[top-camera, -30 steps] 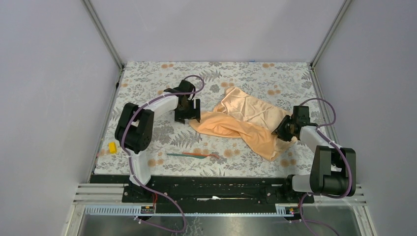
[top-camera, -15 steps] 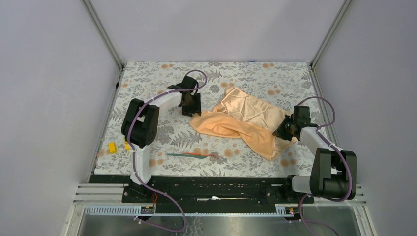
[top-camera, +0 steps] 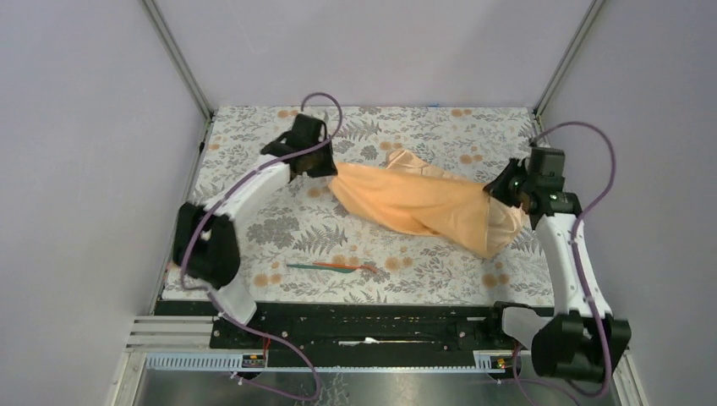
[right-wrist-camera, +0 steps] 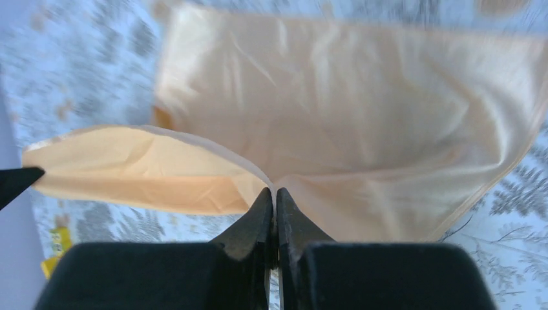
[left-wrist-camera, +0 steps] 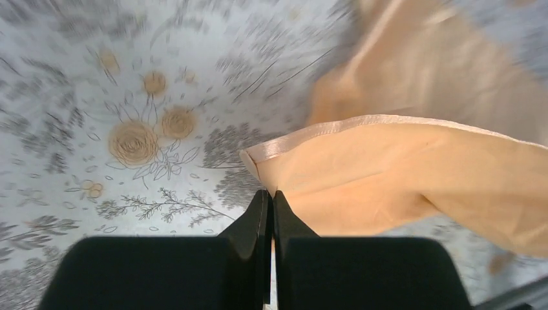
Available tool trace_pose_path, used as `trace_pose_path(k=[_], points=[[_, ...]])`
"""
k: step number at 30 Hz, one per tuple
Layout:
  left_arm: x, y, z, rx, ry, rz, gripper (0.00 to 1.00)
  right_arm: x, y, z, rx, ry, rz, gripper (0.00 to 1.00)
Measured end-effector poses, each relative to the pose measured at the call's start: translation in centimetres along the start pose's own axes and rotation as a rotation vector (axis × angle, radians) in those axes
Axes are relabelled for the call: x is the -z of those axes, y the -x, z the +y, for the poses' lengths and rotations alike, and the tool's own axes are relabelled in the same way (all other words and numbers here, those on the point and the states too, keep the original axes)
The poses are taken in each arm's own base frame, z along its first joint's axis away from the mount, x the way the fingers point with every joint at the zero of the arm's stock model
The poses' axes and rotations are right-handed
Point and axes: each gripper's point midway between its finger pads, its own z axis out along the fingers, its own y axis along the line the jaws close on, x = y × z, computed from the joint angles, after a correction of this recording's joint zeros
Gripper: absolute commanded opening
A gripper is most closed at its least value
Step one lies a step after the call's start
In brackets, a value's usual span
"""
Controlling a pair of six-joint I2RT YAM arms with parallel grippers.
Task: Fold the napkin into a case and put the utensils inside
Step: Pick up the crumpled napkin from the center of the board, then flatten out the crumpled napkin at the center of the board.
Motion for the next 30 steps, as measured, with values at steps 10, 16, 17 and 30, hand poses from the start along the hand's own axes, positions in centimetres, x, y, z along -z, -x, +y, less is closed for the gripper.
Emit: trace_pose_path(k=[10,16,17,30], points=[[31.6,10.3,-8.7,-0.140,-0.415,-0.764,0.00,25.2,10.4,11.4,0.176,0.270,-0.633,0.00],[46.1,10.6,-11.1,-0.206,-0.618,-1.105,0.00,37.3,10.7,14.6,0.229,0.409,-0.929,0.00],[46.9,11.0,-11.4,-0.207,-0.636,-1.131,0.00,37.9,11.1,14.8,0.222,0.417,-0.956,0.00],[16.6,20.2,-11.3,-0.100,-0.334,-0.790,0.00,11.8,22.1,6.5,0.011,-0.066,-0.726,0.00]])
